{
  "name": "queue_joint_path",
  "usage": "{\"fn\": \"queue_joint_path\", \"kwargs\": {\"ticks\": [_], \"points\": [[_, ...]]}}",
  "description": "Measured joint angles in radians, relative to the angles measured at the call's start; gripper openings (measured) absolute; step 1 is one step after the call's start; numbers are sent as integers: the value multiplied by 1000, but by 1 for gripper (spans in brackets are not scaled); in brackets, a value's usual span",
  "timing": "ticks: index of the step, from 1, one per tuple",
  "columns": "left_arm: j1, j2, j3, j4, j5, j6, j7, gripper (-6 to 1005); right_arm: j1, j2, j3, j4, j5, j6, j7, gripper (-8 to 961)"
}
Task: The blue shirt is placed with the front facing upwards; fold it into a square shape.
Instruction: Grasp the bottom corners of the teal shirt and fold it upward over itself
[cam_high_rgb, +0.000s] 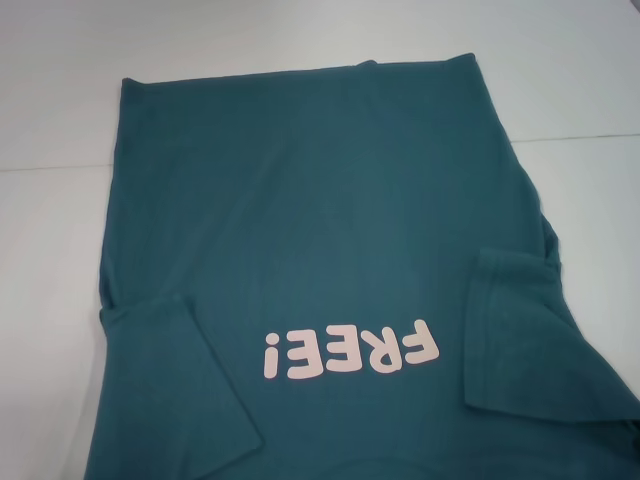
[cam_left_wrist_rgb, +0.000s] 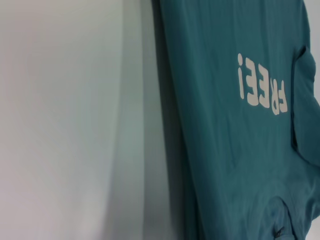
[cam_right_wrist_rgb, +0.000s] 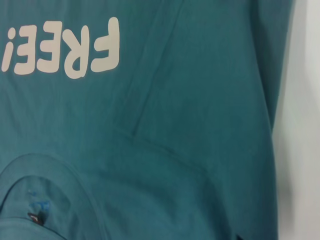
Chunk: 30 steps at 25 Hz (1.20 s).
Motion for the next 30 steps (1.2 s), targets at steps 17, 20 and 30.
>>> {"fn": "queue_joint_path", "kwargs": {"ticks": [17, 20, 30], "points": [[-206, 50, -10, -183, -119, -167, -124, 10, 61, 5, 80, 10, 195, 141, 8, 14], [-246, 65, -10, -192, -123, -250, -173, 11, 73, 1, 95, 10, 195, 198, 37, 14], [-348, 74, -6, -243, -169, -461, -212, 11, 150, 23, 108, 33, 205, 365, 61, 13]]}}
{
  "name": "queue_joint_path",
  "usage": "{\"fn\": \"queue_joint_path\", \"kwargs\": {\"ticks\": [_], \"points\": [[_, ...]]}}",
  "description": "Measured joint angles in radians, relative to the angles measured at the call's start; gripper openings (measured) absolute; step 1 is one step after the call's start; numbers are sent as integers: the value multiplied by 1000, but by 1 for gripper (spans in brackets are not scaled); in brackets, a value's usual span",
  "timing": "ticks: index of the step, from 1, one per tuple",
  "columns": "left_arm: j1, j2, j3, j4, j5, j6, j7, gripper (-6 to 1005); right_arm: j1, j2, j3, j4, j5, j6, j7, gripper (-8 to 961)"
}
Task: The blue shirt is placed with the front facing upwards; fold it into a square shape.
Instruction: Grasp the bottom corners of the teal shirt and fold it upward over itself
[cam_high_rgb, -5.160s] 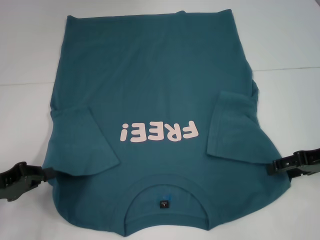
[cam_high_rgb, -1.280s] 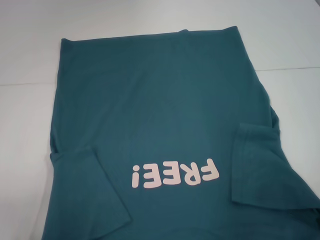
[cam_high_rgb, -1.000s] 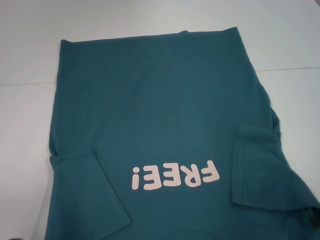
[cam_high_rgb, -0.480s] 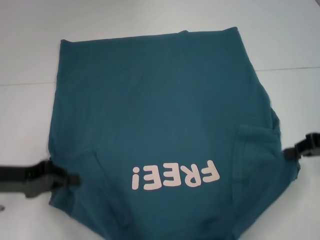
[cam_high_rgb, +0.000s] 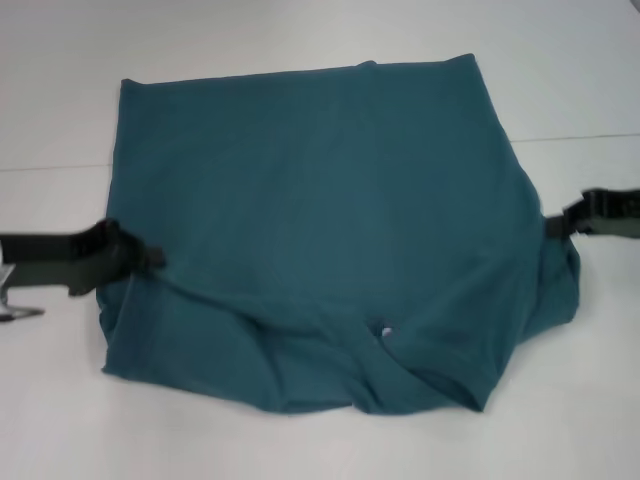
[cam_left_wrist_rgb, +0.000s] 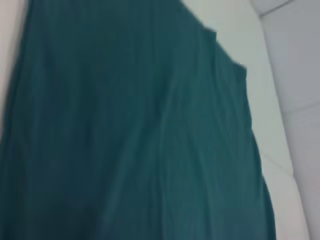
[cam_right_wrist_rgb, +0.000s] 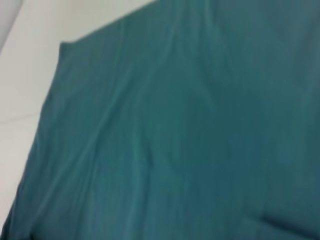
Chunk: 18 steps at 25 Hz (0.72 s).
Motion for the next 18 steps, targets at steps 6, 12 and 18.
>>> {"fn": "queue_joint_path", "kwargs": {"ticks": [6, 12, 18], "points": [[-50, 0, 4, -29, -33, -87, -6, 8, 42, 9, 3, 24, 39, 92, 3, 13], [-86, 1, 9, -62, -32, -207, -22, 7, 49, 13, -6, 44, 75, 177, 32, 13], [-108, -7, 90, -106, -28, -365, -32, 6, 71, 12, -25, 123, 72, 308, 29, 14]]}}
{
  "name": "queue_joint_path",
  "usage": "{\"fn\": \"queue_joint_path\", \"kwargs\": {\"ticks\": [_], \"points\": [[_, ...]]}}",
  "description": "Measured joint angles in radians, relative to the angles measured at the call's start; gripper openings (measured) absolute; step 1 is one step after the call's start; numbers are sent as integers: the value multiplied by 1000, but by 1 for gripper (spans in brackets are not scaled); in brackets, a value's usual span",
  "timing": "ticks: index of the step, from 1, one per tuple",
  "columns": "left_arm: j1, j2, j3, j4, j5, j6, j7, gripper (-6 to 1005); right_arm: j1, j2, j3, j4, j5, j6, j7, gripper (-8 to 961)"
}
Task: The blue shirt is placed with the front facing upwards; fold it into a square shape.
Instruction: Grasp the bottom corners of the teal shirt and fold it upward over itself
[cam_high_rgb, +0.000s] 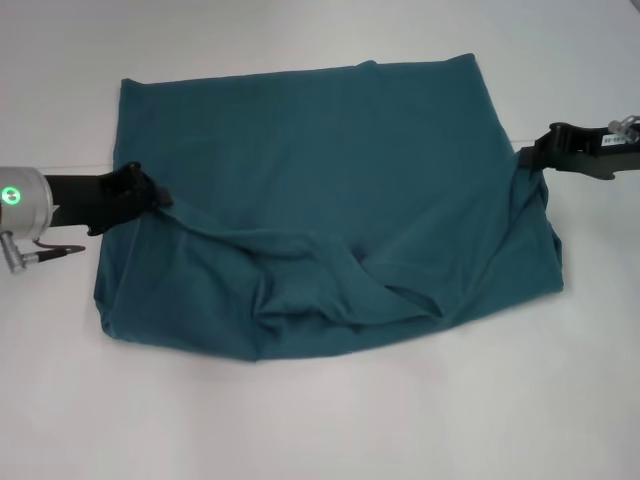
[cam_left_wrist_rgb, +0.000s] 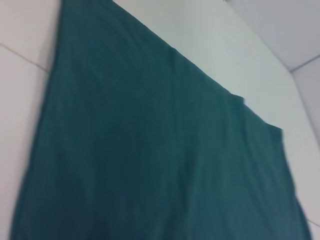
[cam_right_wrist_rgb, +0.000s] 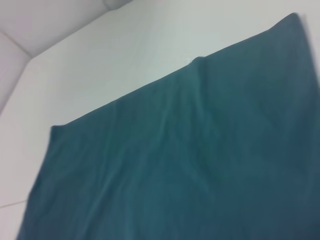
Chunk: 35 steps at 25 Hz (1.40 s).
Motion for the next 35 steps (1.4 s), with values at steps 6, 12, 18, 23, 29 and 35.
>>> {"fn": "queue_joint_path", "kwargs": {"ticks": [6, 12, 18, 23, 29, 35], "points": [[-16, -9, 38, -13, -4, -79, -6, 6, 27, -14, -81, 51, -15, 103, 6, 14], [-21, -7, 38, -1, -6, -97, -3, 7, 64, -9, -87, 70, -97, 189, 14, 14], [-40, -4, 41, -1, -5, -128, 3, 6, 125, -10, -88, 152, -192, 294, 15, 13], [-56, -4, 50, -1, -2, -162, 4, 7, 163, -1, -98, 179, -252, 358, 15, 17], [-57, -4, 50, 1, -6, -197, 0, 6, 179, -3, -102, 181, -262, 393, 23, 31], [-60, -8, 50, -1, -3, -220, 4, 7, 185, -4, -139, 200, -263, 422, 24, 44]]}}
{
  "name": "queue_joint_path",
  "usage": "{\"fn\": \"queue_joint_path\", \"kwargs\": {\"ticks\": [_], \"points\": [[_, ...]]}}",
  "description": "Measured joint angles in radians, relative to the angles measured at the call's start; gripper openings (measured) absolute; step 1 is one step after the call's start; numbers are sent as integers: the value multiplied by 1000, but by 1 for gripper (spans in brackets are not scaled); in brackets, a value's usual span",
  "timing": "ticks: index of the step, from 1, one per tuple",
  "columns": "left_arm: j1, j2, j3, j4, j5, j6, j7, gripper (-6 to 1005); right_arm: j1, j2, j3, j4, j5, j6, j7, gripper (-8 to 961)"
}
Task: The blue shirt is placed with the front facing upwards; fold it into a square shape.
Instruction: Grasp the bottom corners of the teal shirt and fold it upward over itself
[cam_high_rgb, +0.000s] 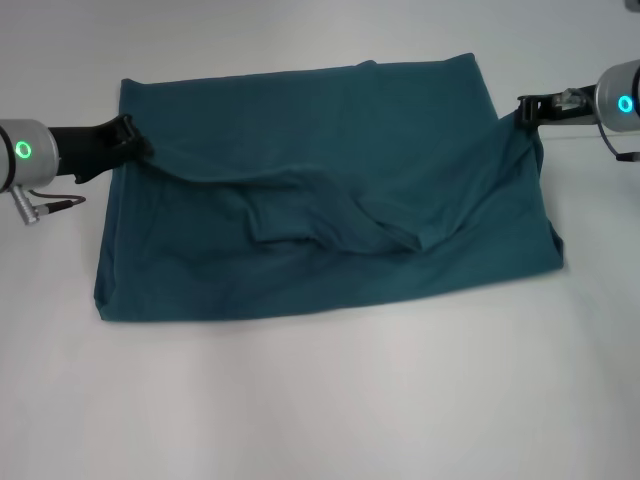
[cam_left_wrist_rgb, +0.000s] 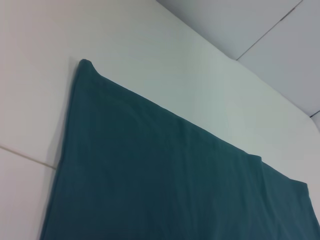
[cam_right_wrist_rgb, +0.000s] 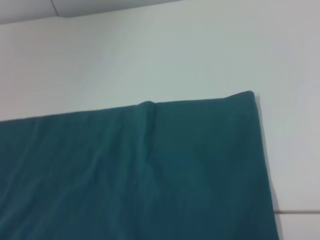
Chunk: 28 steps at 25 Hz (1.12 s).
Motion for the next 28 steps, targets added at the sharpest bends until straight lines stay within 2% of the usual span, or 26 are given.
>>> {"fn": "queue_joint_path", "kwargs": {"ticks": [10, 18, 28], "points": [[4, -16, 40, 0, -4, -25, 25, 5, 0, 9, -72, 36, -2, 37, 0, 67], [7, -30, 41, -3, -4, -38, 43, 7, 3, 13, -87, 62, -30, 59, 1, 85], [19, -37, 31, 21, -9, -60, 30, 7, 17, 19, -84, 56, -39, 77, 1, 107]]}}
